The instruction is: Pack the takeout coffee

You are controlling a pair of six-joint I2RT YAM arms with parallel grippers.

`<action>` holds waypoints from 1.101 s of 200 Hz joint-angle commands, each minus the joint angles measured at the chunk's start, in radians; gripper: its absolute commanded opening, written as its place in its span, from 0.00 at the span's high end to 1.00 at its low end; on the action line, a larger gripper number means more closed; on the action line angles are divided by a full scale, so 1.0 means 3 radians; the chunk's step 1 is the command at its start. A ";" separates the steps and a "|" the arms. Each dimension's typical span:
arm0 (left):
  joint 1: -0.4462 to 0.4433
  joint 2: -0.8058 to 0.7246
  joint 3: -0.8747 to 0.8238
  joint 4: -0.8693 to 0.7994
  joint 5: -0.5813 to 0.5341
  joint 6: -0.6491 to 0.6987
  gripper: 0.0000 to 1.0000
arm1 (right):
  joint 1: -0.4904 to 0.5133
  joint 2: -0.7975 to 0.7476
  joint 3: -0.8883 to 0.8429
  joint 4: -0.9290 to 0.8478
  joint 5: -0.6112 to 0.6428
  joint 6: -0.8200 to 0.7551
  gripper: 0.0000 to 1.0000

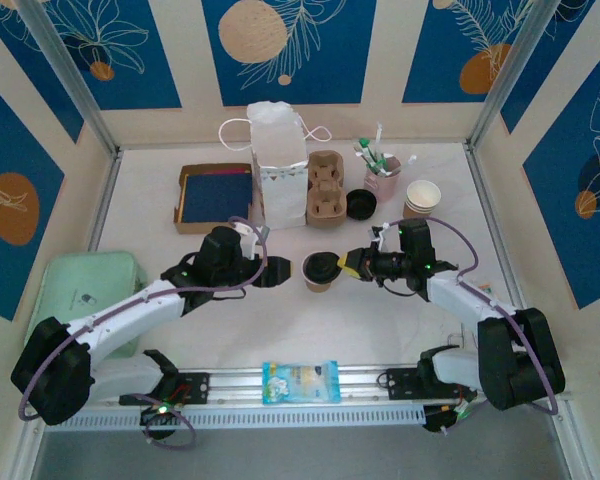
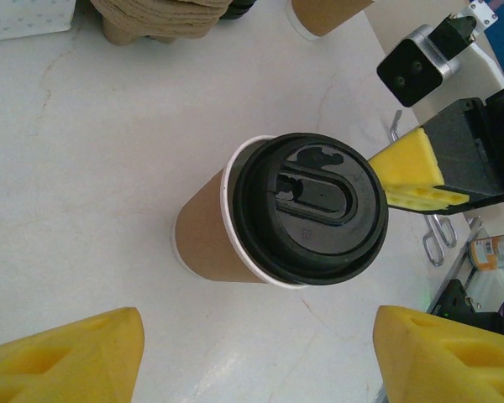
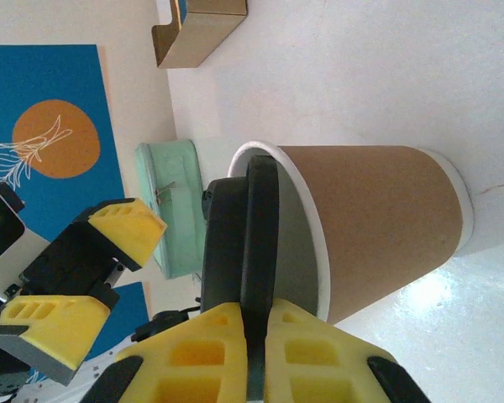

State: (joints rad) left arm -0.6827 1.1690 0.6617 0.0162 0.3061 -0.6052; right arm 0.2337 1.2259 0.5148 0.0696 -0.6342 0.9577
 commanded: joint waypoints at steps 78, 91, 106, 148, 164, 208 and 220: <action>0.0033 0.0030 -0.0034 0.0064 -0.0008 -0.0013 0.28 | 0.0039 -0.0023 0.0045 -0.0339 0.0176 -0.0160 0.84; 0.0035 0.0029 -0.0037 0.0064 -0.0009 -0.0012 0.28 | 0.0049 -0.0026 0.0048 -0.0338 0.0181 -0.0159 0.84; 0.0033 0.0030 -0.0042 0.0064 -0.0008 -0.0011 0.28 | 0.0058 -0.0032 0.0048 -0.0344 0.0194 -0.0159 0.83; 0.0035 0.0007 -0.0072 0.0074 -0.0014 -0.0006 0.28 | 0.0089 -0.0031 0.0078 -0.0406 0.0237 -0.0185 0.82; 0.0035 -0.0003 -0.0081 0.0077 -0.0011 -0.0002 0.28 | 0.0100 -0.0037 0.0074 -0.0419 0.0253 -0.0186 0.82; 0.0032 -0.0061 -0.0125 0.0065 -0.0029 -0.0002 0.29 | 0.0147 -0.0079 0.0078 -0.0430 0.0293 -0.0166 0.81; 0.0032 -0.0076 -0.0135 0.0064 -0.0035 0.0002 0.29 | 0.0166 -0.0088 0.0087 -0.0430 0.0299 -0.0160 0.81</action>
State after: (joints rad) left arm -0.6827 1.1717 0.6323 0.0223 0.3058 -0.6048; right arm 0.2714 1.2232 0.5148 -0.0330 -0.5503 0.9226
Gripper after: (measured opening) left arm 0.715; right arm 0.186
